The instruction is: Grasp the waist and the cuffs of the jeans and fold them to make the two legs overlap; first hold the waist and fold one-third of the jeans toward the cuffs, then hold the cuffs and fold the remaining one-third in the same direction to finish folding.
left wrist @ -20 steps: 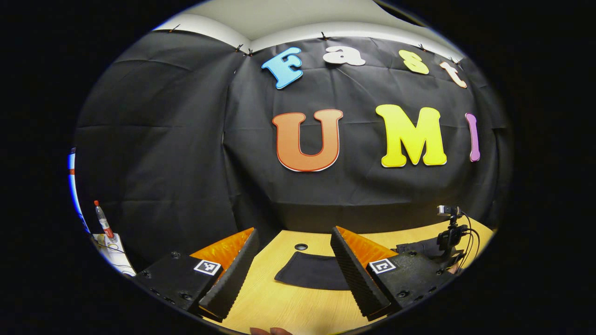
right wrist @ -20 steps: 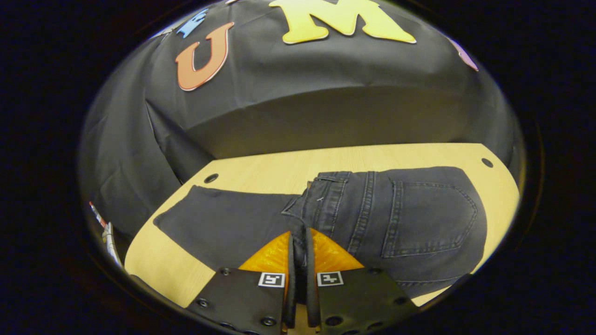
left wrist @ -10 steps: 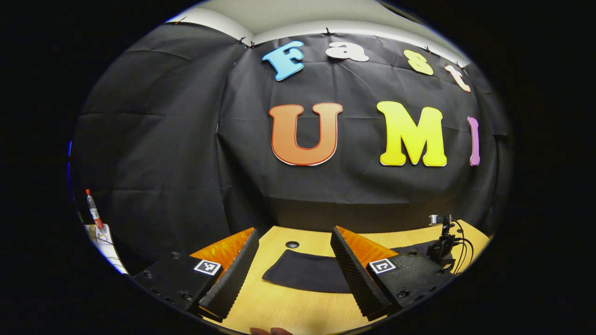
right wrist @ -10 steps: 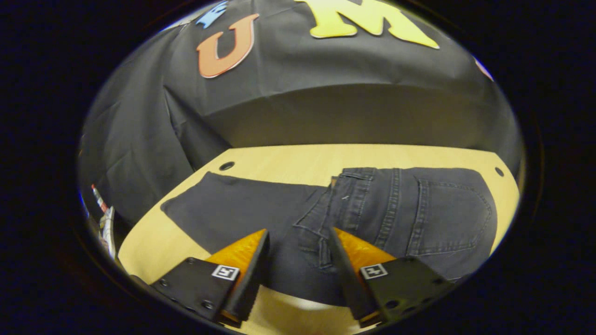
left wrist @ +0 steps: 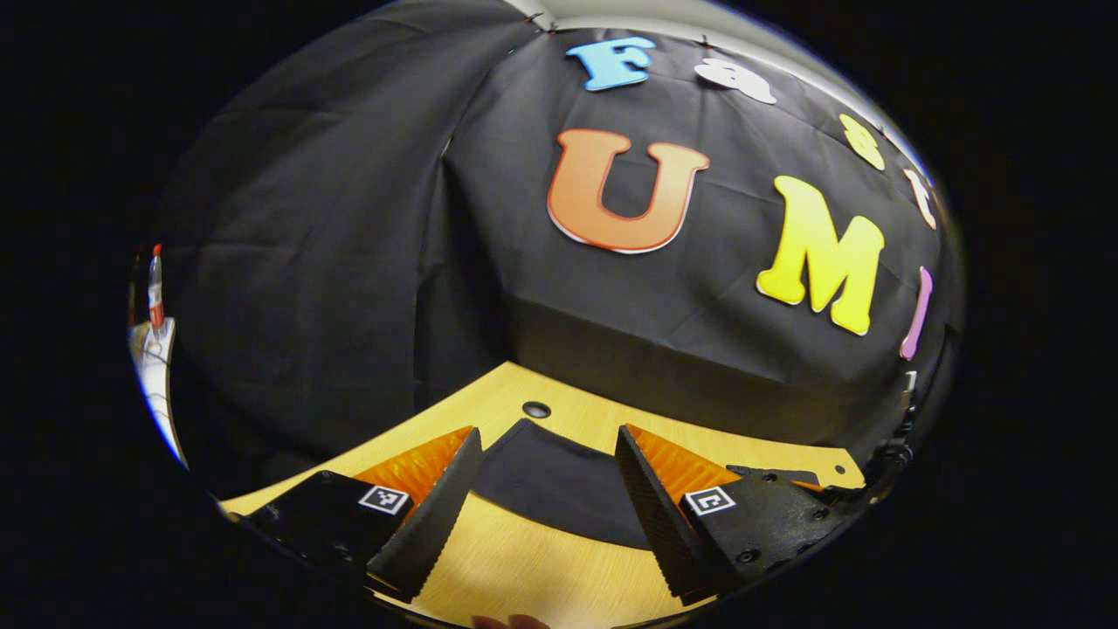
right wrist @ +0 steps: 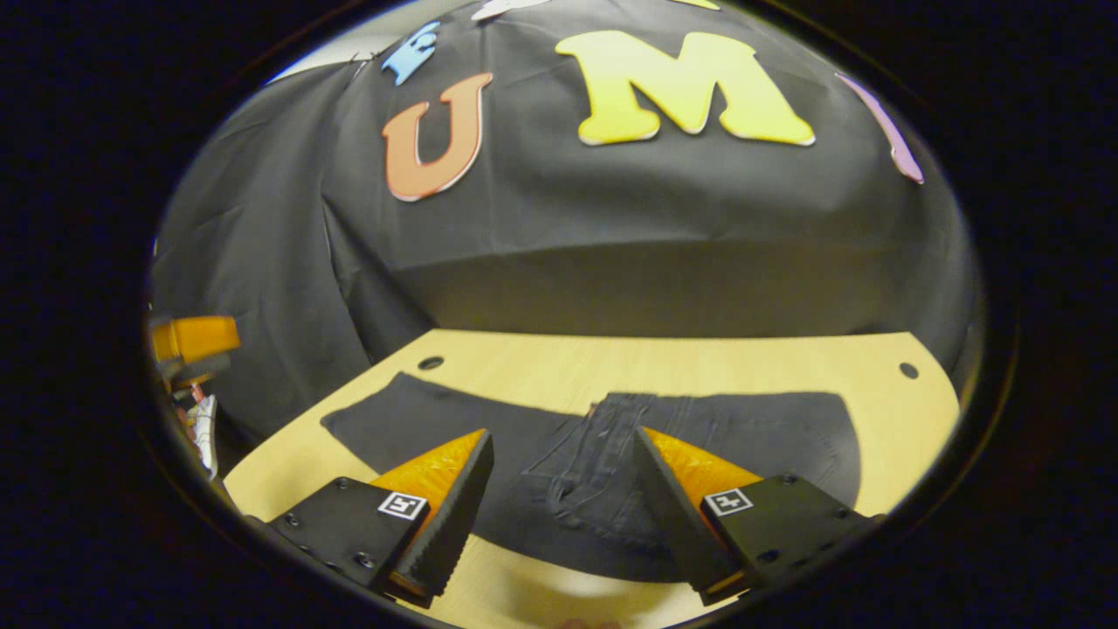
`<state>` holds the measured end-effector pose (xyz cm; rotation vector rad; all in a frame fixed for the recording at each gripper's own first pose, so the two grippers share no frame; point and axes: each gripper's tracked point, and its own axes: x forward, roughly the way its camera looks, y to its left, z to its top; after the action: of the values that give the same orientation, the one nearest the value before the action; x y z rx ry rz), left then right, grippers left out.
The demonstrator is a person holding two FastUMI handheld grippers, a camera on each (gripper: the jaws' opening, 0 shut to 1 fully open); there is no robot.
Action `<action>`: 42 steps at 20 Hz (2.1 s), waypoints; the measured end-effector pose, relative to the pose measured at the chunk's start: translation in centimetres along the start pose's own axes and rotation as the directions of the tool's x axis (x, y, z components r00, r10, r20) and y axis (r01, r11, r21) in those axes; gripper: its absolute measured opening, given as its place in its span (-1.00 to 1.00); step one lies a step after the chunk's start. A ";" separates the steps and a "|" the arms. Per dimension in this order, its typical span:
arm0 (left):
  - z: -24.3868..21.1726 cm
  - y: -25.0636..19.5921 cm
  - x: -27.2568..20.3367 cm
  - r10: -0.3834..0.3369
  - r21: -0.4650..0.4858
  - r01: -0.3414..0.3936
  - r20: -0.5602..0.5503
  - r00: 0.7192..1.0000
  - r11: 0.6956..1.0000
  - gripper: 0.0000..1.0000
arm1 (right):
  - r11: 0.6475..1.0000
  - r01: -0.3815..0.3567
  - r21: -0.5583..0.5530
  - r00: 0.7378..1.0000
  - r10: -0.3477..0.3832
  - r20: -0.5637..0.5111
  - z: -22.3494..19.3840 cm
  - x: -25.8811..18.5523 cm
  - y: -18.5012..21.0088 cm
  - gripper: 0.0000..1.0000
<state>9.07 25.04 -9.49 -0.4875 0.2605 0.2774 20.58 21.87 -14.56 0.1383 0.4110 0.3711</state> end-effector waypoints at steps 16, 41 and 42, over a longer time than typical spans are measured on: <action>-11.9 4.0 7.1 -0.020 -0.712 -0.302 -0.406 0.914 0.634 0.96 | 0.979 0.199 0.035 0.909 -0.198 0.368 16.0 -14.7 -11.3 0.97; -12.8 4.0 14.4 -0.095 -0.783 -0.284 -0.398 0.912 0.554 -0.93 | 0.949 0.310 0.061 0.891 -0.312 0.331 15.4 -17.6 -17.8 0.96; -12.7 3.9 14.5 -0.096 -0.783 -0.282 -0.397 0.913 0.555 -0.93 | 0.949 0.309 0.056 0.892 -0.309 0.331 15.4 -17.6 -17.8 0.96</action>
<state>19.00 24.95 -26.42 -1.5157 0.5663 0.4061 17.72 -2.08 2.21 0.1322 0.0896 0.0275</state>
